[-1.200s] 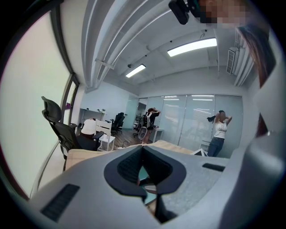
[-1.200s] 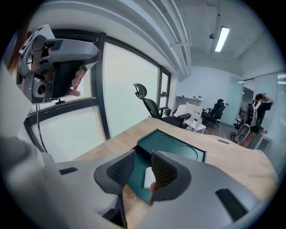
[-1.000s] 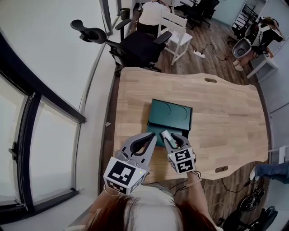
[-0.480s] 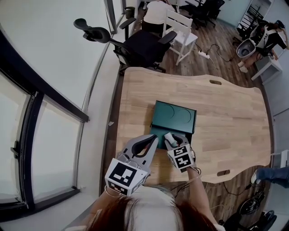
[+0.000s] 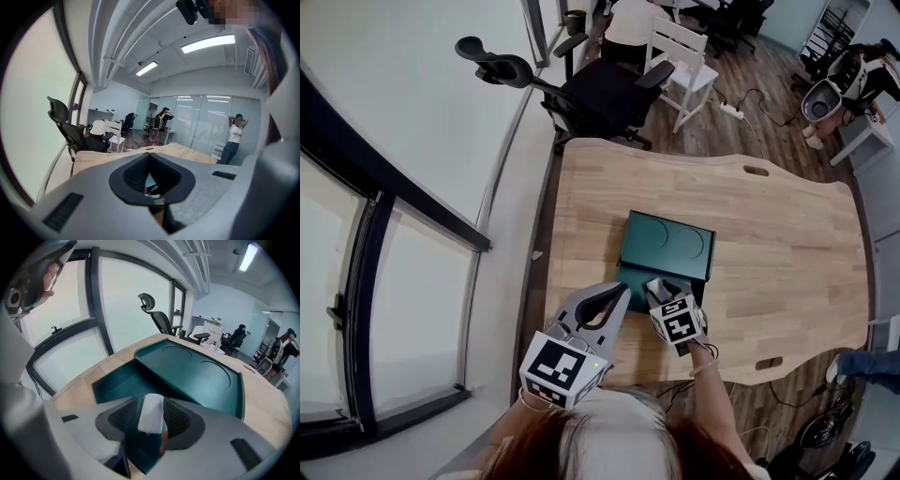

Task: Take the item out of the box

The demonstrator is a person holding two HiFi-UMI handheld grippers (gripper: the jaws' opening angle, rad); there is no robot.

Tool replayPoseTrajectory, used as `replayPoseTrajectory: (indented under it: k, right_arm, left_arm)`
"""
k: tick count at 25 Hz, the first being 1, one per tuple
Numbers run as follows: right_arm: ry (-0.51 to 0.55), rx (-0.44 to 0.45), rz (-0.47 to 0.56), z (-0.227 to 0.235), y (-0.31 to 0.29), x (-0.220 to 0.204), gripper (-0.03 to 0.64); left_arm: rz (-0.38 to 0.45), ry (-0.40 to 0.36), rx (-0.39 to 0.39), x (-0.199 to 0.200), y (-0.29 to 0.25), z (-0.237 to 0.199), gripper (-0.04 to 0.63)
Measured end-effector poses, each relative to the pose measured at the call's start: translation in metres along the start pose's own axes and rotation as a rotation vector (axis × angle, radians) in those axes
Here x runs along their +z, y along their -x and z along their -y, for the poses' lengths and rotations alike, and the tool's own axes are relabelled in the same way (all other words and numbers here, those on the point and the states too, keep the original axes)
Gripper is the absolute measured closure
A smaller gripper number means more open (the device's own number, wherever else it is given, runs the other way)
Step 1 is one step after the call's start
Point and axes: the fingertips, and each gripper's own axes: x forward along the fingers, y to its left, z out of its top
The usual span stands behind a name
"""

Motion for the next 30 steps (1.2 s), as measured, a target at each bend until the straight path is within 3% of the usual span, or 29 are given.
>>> replayPoseTrajectory:
  k: [14, 22, 30]
  right_arm:
    - [-0.054, 0.053, -0.069, 0.002, -0.026, -0.012, 0.42]
    - [-0.028, 0.048, -0.157, 0.0, -0.031, -0.02, 0.414]
    - [-0.033, 0.036, -0.14, 0.001, -0.028, -0.015, 0.422]
  left_arm:
    - [-0.032, 0.016, 0.015, -0.008, -0.012, -0.008, 0.589]
    - [-0.038, 0.021, 0.025, -0.009, -0.014, -0.011, 0.589]
    - [-0.035, 0.016, 0.026, -0.009, -0.009, -0.009, 0.589]
